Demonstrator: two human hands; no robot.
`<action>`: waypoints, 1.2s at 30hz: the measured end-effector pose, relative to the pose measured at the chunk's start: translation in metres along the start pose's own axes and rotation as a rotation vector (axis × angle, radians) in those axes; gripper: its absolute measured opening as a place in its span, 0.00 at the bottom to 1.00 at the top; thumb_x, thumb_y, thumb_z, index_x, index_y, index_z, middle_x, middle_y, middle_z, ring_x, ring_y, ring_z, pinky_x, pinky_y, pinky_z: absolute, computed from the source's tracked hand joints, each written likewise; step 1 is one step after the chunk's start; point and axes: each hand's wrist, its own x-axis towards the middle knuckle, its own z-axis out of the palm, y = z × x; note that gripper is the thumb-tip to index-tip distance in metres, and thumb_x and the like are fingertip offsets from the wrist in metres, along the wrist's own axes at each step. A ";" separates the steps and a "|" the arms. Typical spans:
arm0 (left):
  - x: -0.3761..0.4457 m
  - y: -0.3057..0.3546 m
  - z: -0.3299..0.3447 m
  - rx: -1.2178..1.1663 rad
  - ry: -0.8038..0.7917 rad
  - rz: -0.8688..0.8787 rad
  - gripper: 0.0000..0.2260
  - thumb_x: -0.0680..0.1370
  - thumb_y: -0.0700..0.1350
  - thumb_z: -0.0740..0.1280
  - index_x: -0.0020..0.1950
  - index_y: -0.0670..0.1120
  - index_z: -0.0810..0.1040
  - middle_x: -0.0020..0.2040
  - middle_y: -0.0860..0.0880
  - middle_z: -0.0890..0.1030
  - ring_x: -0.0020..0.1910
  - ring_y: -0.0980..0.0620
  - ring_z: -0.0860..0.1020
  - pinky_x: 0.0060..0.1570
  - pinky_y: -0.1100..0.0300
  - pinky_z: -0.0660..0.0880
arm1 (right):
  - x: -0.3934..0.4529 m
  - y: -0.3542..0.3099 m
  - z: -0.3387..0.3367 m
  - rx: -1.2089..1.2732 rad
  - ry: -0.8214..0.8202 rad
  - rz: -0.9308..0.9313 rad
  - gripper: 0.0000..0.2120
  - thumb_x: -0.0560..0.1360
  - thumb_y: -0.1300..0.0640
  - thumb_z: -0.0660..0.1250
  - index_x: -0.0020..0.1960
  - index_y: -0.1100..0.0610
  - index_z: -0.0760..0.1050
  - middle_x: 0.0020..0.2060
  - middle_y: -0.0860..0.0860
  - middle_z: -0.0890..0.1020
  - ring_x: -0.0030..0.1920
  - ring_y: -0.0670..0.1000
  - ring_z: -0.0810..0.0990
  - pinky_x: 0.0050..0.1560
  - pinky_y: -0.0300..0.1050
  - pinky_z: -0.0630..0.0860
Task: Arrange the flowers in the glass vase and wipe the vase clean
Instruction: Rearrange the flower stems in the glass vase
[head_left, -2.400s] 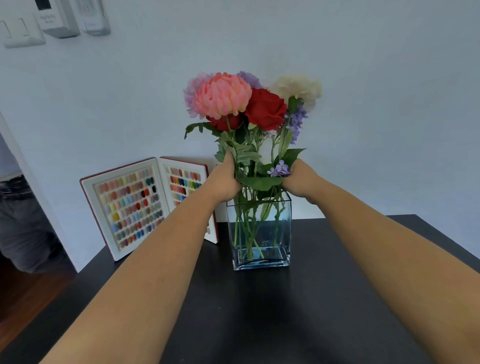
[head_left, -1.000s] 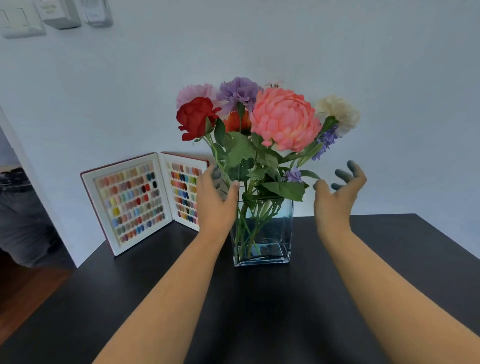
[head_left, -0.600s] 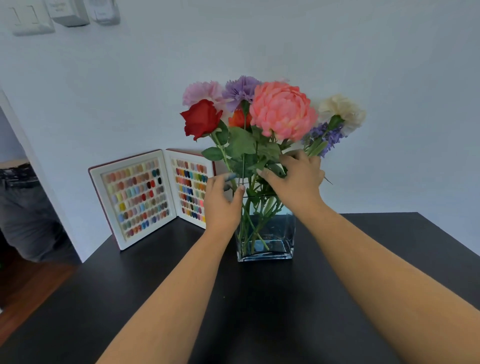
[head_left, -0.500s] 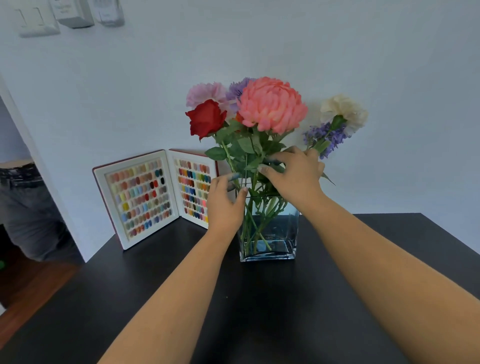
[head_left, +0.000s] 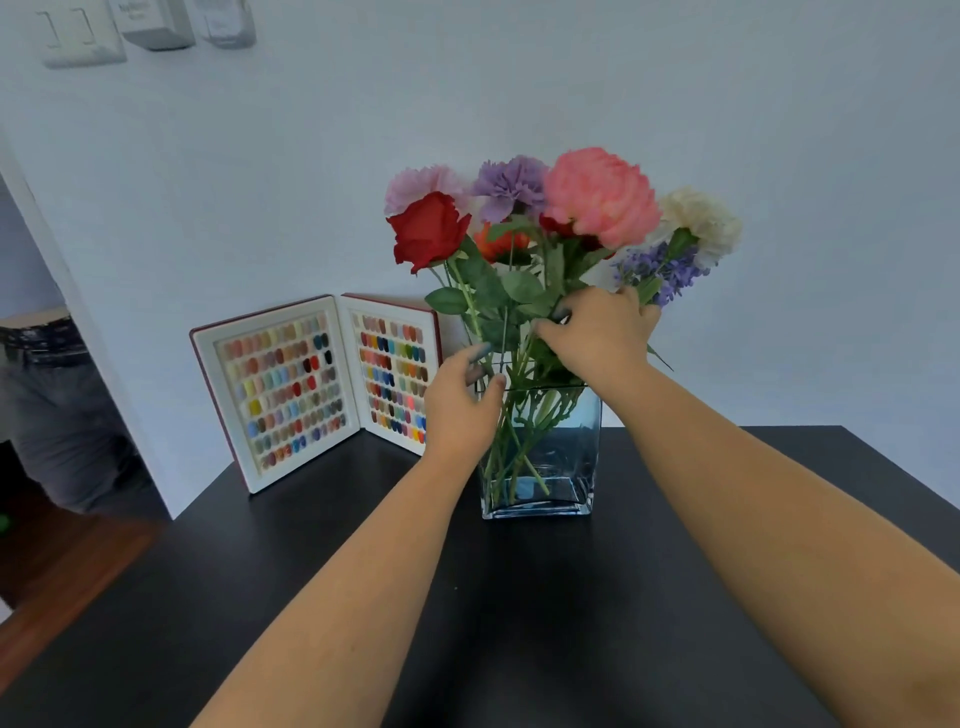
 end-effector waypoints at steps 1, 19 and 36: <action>0.001 0.000 -0.002 0.000 0.002 -0.002 0.16 0.79 0.42 0.70 0.66 0.51 0.77 0.62 0.52 0.80 0.54 0.68 0.76 0.58 0.64 0.74 | 0.002 0.004 0.000 -0.002 -0.011 0.024 0.15 0.69 0.39 0.66 0.38 0.50 0.82 0.32 0.49 0.73 0.60 0.60 0.68 0.46 0.51 0.53; 0.029 0.023 0.003 0.167 -0.051 0.210 0.15 0.79 0.38 0.68 0.64 0.48 0.73 0.43 0.57 0.75 0.43 0.62 0.77 0.43 0.66 0.74 | -0.005 0.042 0.010 0.163 -0.050 0.159 0.17 0.70 0.38 0.66 0.30 0.48 0.70 0.30 0.47 0.71 0.56 0.59 0.70 0.45 0.49 0.56; 0.054 0.053 -0.009 0.255 -0.139 0.361 0.16 0.79 0.37 0.67 0.65 0.48 0.73 0.43 0.54 0.76 0.43 0.52 0.81 0.44 0.62 0.75 | -0.006 0.040 0.008 0.213 0.005 0.139 0.20 0.68 0.40 0.69 0.27 0.50 0.65 0.29 0.46 0.68 0.53 0.59 0.70 0.45 0.49 0.55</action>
